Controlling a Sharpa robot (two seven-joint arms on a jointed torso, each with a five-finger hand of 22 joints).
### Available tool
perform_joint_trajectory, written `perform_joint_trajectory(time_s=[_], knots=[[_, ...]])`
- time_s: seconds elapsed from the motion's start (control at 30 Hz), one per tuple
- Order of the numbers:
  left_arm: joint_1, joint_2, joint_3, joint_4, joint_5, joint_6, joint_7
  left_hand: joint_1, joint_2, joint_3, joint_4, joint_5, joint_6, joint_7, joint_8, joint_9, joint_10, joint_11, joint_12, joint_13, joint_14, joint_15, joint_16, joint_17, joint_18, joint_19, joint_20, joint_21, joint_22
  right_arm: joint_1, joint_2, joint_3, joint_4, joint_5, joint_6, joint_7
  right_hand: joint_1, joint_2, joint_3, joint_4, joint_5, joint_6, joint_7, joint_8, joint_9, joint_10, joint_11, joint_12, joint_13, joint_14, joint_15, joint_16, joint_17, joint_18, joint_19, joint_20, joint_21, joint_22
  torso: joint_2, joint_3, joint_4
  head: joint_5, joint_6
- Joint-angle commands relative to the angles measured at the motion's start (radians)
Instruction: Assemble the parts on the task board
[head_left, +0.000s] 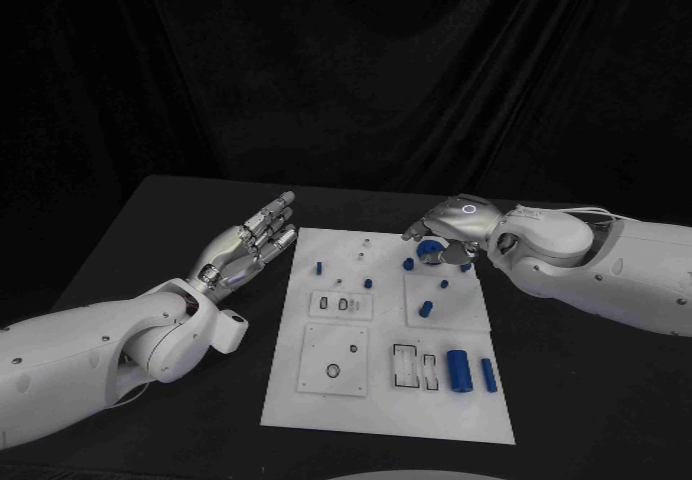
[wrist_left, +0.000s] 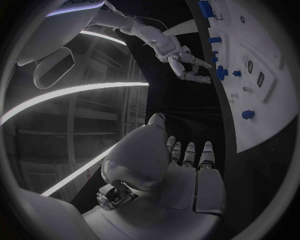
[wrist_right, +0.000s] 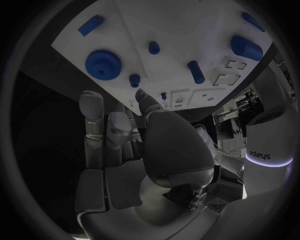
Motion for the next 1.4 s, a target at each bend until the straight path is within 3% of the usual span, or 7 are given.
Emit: perform_joint_trajectory(time_s=[0.03,0.57,0.7,0.9,1.4], knots=[[0.003,0.002,0.001,0.000,-0.005,0.020,0.067,0.010,0.002,0.005,-0.001,0.003,-0.007,-0.001,-0.001,-0.001,0.000,0.003,-0.003,-0.001,0.001,0.006,-0.004,-0.001,0.015,0.000,0.006,-0.003,-0.002,-0.012,0.009,0.001,-0.017,0.000,-0.054,0.034,0.007,-0.008,0.012,0.002,0.013,0.027,0.016,0.003,0.001,-0.001,0.007,-0.007,-0.002,0.021,0.006,0.009,0.006,-0.016,-0.007,0.003,0.016,0.021,0.000,-0.0007,0.0003,0.001,0.000],[0.003,0.000,0.001,-0.002,-0.005,0.037,0.056,0.013,0.003,0.008,-0.001,0.005,-0.007,0.004,0.000,-0.001,0.000,0.009,-0.003,-0.001,0.001,0.019,-0.004,-0.001,0.015,0.000,0.018,-0.003,-0.002,-0.051,0.058,0.001,-0.090,0.009,-0.051,0.069,0.011,-0.015,0.055,0.015,0.048,0.084,0.029,0.008,0.003,0.045,0.012,0.000,-0.005,0.024,0.009,0.036,0.038,-0.023,-0.016,0.007,0.074,0.102,-0.001,-0.0009,-0.0012,0.006,-0.010],[0.003,-0.003,0.001,-0.001,-0.005,0.040,0.054,0.015,0.003,0.010,-0.001,0.006,-0.005,0.006,0.000,0.000,0.000,0.011,-0.003,-0.001,0.001,0.023,-0.004,-0.001,0.015,0.000,0.022,-0.003,-0.002,-0.058,0.067,0.001,-0.104,0.009,-0.042,0.072,0.009,-0.023,0.076,0.022,0.058,0.109,0.031,0.010,0.004,0.055,0.013,-0.005,-0.010,0.023,0.010,0.038,0.040,-0.023,-0.022,0.008,0.082,0.116,-0.001,-0.0017,0.0010,0.004,-0.008],[0.003,-0.006,0.001,0.001,-0.005,0.046,0.053,0.018,0.001,0.011,-0.003,0.009,-0.004,0.009,0.000,0.000,0.000,0.014,-0.003,-0.001,0.001,0.029,-0.004,-0.001,0.016,0.000,0.028,-0.003,-0.002,-0.068,0.081,0.001,-0.128,0.009,-0.047,0.073,0.008,-0.027,0.096,0.029,0.063,0.133,0.034,0.012,0.005,0.055,0.015,-0.011,-0.015,0.023,0.011,0.042,0.045,-0.024,-0.024,0.009,0.093,0.135,-0.001,-0.0016,-0.0007,0.004,-0.017],[0.003,-0.003,0.001,-0.004,-0.005,0.057,0.046,0.022,0.000,0.014,-0.004,0.013,-0.005,0.014,0.000,0.000,0.000,0.020,-0.003,-0.001,0.001,0.039,-0.004,-0.001,0.016,0.000,0.040,-0.003,-0.002,-0.084,0.108,0.001,-0.178,0.009,-0.070,0.086,0.009,-0.024,0.132,0.042,0.059,0.159,0.032,0.010,0.005,0.050,0.016,-0.015,-0.025,0.022,0.013,0.044,0.047,-0.025,-0.030,0.010,0.102,0.153,-0.001,-0.0009,-0.0004,0.007,-0.023]])
